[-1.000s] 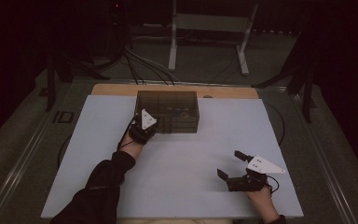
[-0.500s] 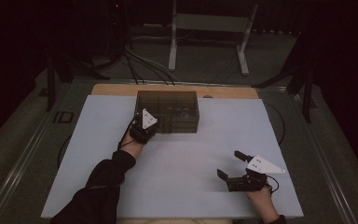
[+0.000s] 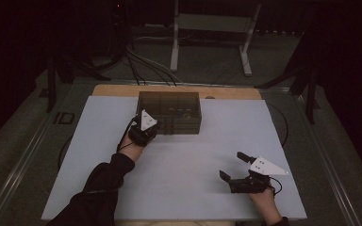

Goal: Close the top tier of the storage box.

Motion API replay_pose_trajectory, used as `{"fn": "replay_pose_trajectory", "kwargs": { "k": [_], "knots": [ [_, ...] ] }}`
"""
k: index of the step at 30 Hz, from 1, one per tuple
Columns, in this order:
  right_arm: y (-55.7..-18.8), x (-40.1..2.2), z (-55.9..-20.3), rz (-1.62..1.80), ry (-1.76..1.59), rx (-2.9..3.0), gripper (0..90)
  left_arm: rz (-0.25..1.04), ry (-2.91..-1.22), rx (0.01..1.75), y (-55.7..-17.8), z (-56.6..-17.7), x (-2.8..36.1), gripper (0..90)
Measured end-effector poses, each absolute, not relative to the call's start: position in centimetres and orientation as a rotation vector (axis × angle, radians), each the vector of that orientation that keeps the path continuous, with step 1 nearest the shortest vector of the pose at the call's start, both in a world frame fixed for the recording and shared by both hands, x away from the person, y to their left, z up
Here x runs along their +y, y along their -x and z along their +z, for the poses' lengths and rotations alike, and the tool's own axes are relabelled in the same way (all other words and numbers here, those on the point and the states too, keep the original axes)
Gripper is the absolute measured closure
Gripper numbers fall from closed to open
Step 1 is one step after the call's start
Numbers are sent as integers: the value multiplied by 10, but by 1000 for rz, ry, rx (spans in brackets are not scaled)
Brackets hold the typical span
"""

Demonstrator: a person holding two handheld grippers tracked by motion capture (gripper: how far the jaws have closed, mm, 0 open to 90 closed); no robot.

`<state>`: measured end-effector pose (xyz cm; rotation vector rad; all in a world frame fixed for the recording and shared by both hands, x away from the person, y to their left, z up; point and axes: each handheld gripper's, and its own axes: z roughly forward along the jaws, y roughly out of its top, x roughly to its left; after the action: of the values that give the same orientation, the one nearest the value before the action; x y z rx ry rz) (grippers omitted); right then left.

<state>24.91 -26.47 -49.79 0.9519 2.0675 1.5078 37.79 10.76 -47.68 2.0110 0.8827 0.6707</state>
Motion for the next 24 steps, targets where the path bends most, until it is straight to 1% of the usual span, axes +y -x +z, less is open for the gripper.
{"fn": "replay_pose_trajectory", "kwargs": {
  "k": [1, 2, 3, 9, 10, 14, 15, 18, 19, 21, 24],
  "knots": [
    [-249, -265, -498, 1507, -953, 2066, 18, 663, -2008, 888, -378, -476, 108, 889],
    [-249, -265, -498, 1507, -951, 2065, 18, 645, -2008, 894, -378, -476, 108, 837],
    [-249, -265, -498, 1508, -951, 2064, 18, 634, -2008, 892, -377, -476, 108, 816],
    [-249, -265, -498, 1507, -955, 2065, 18, 620, -2006, 892, -373, -472, 108, 793],
    [-249, -265, -498, 1508, -957, 2065, 18, 623, -2011, 890, -372, -471, 107, 766],
    [-249, -264, -498, 1504, -953, 2067, 18, 594, -2010, 894, -371, -470, 108, 725],
    [-249, -264, -498, 1504, -953, 2066, 18, 590, -2011, 897, -371, -470, 108, 698],
    [-250, -265, -499, 1504, -954, 2066, 18, 564, -2011, 898, -369, -471, 108, 670],
    [-250, -265, -499, 1504, -955, 2066, 18, 566, -2018, 900, -369, -471, 107, 634],
    [-250, -265, -499, 1503, -955, 2067, 18, 553, -2018, 899, -369, -471, 108, 627],
    [-250, -264, -499, 1500, -953, 2070, 18, 515, -2051, 905, -370, -472, 107, 552]
  ]
}}
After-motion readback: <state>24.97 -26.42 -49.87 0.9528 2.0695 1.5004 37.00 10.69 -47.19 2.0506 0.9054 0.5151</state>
